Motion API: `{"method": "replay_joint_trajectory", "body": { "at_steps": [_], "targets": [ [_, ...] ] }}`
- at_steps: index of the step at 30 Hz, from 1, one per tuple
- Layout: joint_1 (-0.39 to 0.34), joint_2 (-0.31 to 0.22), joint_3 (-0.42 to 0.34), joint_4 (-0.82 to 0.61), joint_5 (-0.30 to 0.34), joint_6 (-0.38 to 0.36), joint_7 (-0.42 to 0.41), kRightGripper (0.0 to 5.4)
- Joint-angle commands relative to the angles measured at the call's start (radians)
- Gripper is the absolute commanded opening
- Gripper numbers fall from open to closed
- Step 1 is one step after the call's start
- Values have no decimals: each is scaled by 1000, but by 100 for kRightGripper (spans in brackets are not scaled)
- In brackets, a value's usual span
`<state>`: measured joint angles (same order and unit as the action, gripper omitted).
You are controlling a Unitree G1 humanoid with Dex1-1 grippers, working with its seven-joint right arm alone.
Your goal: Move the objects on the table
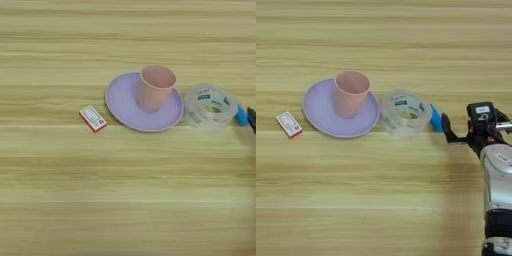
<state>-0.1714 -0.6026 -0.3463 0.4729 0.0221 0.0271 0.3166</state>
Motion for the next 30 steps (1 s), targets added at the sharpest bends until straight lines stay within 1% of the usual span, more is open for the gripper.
{"method": "replay_joint_trajectory", "body": {
  "at_steps": [1, 7, 21, 27, 30],
  "targets": [
    [-54, -33, 11, -31, -2, -31, -6, 539],
    [-80, -18, 44, 19, -7, -42, -5, 539],
    [-158, -22, 78, 187, -11, -94, -4, 539],
    [-185, -26, 80, 247, -7, -99, 5, 539],
    [-196, -28, 80, 278, -5, -86, 14, 539]
  ]
}}
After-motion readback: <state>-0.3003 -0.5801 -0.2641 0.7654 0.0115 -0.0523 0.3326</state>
